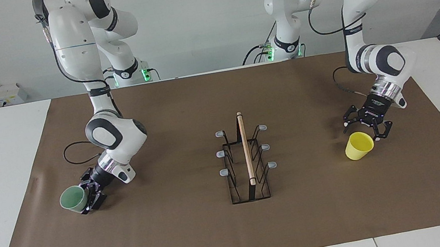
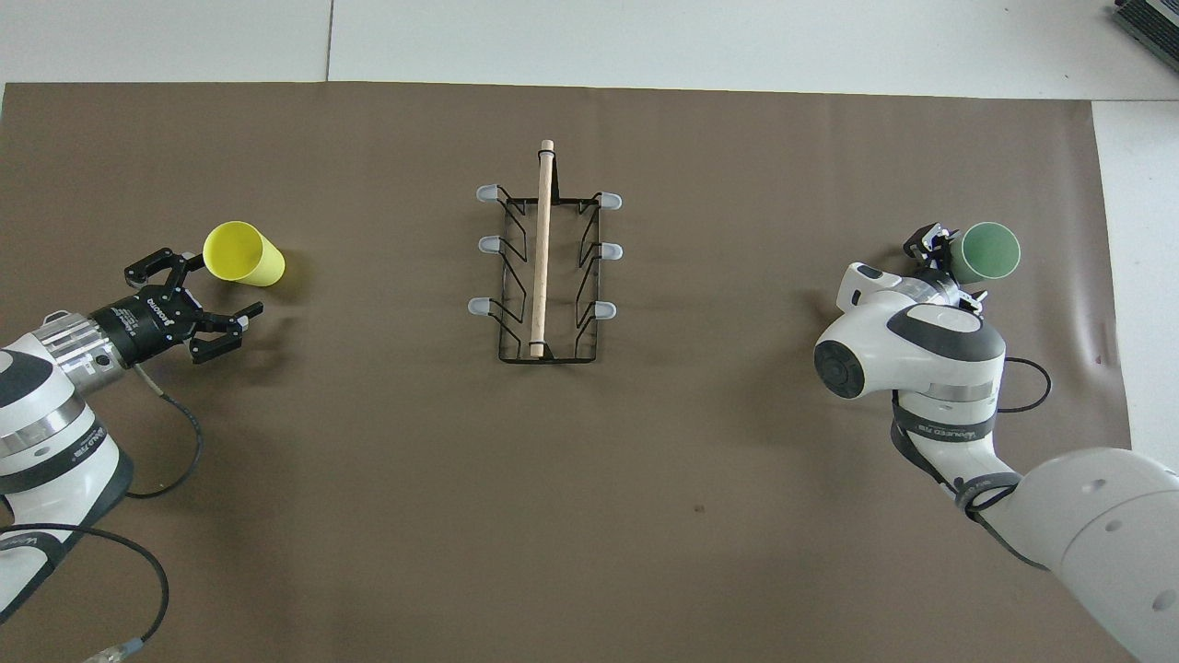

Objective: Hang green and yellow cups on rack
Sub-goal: 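Lift the green cup with the right gripper while the left gripper grasps the yellow cup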

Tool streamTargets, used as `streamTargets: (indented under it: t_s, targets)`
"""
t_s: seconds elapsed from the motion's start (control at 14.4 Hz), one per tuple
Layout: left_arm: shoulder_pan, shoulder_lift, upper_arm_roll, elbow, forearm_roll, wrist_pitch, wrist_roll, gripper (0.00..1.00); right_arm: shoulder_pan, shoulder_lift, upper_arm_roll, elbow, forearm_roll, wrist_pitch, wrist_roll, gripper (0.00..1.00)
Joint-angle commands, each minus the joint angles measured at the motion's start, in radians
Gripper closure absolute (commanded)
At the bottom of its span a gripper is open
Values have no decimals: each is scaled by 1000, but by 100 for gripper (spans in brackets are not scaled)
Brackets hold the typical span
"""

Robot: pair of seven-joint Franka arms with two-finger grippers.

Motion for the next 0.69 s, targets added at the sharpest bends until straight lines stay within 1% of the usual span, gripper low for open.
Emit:
streamTargets:
  t_s: [0.0, 0.14, 0.21, 0.28, 0.35, 0.56, 0.63]
  targets:
    - [-15, -4, 7, -19, -29, 40, 19, 0, -55, -1, 7, -12, -102, 43, 33, 0]
    - [-23, -1, 9, -13, -50, 51, 17, 0, -78, 1, 7, -13, -164, 55, 78, 0]
    - [-25, 2, 7, -10, -68, 68, 17, 0, -82, 1, 7, -13, -164, 55, 79, 20]
    - [-34, 3, 7, -5, -73, 71, 19, 0, -81, 1, 7, -12, -164, 54, 82, 77]
    - [-34, 12, 7, 7, -78, 68, 22, 0, -81, 1, 7, -12, -164, 54, 82, 100]
    - [-23, 25, 7, 16, -78, 47, 66, 0, -79, 1, 8, -6, -164, 55, 76, 100]
    - [-13, 38, 7, 16, -81, 10, 103, 0, -75, 1, 7, -6, -164, 55, 63, 100]
